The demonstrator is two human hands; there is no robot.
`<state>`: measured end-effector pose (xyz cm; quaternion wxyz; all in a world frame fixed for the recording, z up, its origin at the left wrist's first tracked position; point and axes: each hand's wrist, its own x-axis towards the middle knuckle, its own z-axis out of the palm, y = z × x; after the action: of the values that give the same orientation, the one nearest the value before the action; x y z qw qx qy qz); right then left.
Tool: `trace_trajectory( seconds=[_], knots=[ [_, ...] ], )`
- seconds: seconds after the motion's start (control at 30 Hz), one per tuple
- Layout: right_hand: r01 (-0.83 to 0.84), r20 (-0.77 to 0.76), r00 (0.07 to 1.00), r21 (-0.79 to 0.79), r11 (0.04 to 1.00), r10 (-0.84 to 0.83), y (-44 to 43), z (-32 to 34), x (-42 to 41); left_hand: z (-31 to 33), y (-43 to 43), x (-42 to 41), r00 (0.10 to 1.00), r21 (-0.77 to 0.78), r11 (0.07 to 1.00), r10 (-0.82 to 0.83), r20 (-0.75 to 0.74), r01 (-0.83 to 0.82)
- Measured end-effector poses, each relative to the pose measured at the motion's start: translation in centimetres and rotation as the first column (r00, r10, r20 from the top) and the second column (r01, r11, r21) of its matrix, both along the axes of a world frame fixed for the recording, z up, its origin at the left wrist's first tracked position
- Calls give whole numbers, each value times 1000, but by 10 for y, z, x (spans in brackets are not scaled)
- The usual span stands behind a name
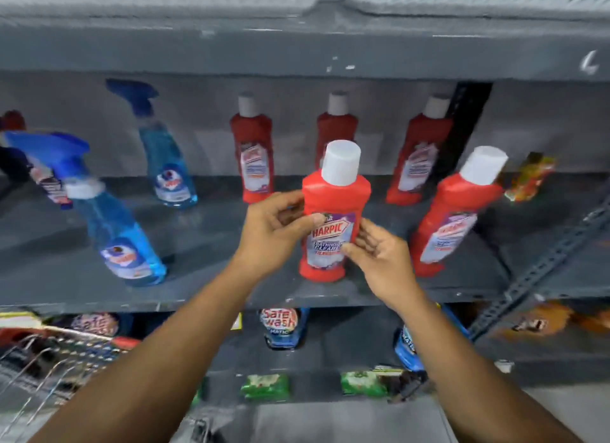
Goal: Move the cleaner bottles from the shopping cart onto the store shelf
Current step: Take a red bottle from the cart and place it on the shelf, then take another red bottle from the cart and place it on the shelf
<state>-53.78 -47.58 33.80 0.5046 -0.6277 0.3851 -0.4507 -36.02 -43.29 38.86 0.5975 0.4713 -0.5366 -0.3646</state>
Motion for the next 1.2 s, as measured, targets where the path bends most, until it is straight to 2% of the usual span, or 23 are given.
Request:
trace_trajectory(
  seconds=[0.27, 0.57, 0.63, 0.7, 0.77, 0.87, 0.93, 1.0, 1.07, 1.13, 1.2],
  knots=[
    [-32, 0, 1000, 21, 999, 32, -40, -19, -28, -20, -46, -30, 999, 76, 997, 27, -46, -23],
    [-19, 7, 1000, 13, 1000, 19, -35, -25, -35, -22, -48, -39, 999, 100, 995, 25, -29, -22],
    [119, -55, 991, -76, 990, -124, -21, -28, -34, -22, -41, -36, 999, 122, 992, 31, -16, -28],
    [294, -94, 940, -264, 919, -328, 9, -38, -31, -28, -21, -26, 989, 153, 978, 145, -8, -142],
    [293, -98, 934, -342, 893, -344, 43, -53, -25, -37, 15, -7, 960, 163, 948, 281, -15, -275],
    [-20, -213, 976, -286, 958, -44, 70, -78, 12, -64, 92, 50, 846, 190, 829, 532, 22, -526],
    [-175, -264, 958, -247, 953, 108, 75, -84, 45, -77, 145, 91, 754, 255, 726, 657, 18, -638],
    [-321, -310, 919, -236, 917, 242, 83, -84, 91, -89, 209, 133, 624, 336, 570, 778, 71, -750],
    [-482, -381, 845, -239, 843, 376, 99, -82, 147, -104, 277, 172, 437, 386, 353, 886, 156, -852],
    [-629, -434, 744, -200, 751, 508, 121, -78, 203, -125, 337, 208, 280, 447, 162, 936, 213, -880],
    [-749, -487, 619, -129, 650, 616, 147, -82, 256, -149, 384, 237, 189, 544, 34, 954, 231, -839]
  ],
)
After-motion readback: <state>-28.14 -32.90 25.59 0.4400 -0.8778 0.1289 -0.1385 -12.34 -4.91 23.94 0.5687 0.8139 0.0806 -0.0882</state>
